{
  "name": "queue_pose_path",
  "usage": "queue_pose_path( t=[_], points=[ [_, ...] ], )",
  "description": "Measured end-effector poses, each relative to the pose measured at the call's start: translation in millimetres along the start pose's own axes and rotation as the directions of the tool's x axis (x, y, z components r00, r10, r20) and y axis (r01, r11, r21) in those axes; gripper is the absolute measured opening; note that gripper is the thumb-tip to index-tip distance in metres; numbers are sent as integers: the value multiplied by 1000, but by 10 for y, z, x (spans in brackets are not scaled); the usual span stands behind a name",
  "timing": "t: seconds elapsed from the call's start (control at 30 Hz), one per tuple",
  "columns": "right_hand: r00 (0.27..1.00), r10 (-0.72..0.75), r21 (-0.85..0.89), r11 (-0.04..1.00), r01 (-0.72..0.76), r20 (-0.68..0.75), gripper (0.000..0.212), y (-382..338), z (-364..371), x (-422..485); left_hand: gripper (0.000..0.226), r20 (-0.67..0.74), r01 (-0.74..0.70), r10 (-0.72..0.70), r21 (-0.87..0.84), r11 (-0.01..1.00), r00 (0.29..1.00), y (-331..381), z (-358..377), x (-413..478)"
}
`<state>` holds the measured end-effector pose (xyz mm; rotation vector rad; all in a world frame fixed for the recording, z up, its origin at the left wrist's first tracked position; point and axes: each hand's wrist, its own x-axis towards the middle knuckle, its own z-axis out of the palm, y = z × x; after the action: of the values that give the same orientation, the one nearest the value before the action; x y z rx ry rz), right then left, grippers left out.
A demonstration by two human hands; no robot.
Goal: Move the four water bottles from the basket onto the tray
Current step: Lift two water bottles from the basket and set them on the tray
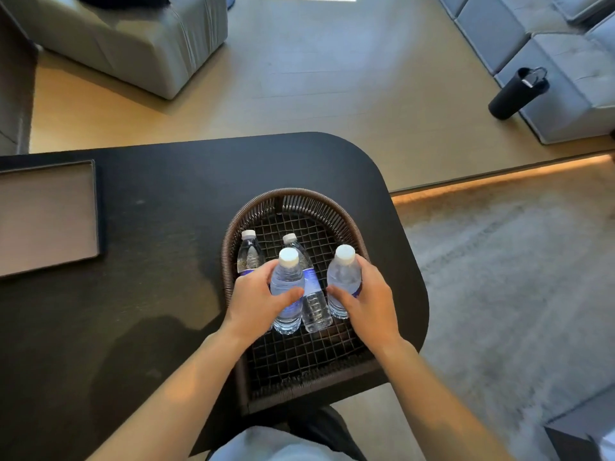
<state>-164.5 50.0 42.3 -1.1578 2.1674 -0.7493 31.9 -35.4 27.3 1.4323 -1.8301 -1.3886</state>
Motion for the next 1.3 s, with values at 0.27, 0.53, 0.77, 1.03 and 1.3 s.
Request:
queue_pose_path(
  t=[0.27, 0.53, 0.77, 1.03, 1.3],
  points=[
    [985, -77, 62, 994, 87, -153, 74, -296, -145, -594, 61, -154, -103, 85, -111, 989, 984, 206, -193, -585],
    [940, -287, 109, 944, 310, -183, 68, -758, 95, -1344, 66, -255, -246, 240, 9, 969, 937, 201, -770, -1449],
    [931, -353, 232, 902, 364, -90, 65, -1466, 635, -1823, 64, -404, -231, 253, 102, 968, 879, -86, -1580, -2068],
    [905, -422, 321, 867, 382, 63, 63, -2379, 1534, -1885, 67, -557, -157, 239, 190, 969, 796, -582, -2638, -2269],
    [886, -434, 315, 874, 369, 166, 64, -3326, 2633, -1366, 57, -613, -25, 41, 36, 999, 789, -1116, -3882, -1839]
  ],
)
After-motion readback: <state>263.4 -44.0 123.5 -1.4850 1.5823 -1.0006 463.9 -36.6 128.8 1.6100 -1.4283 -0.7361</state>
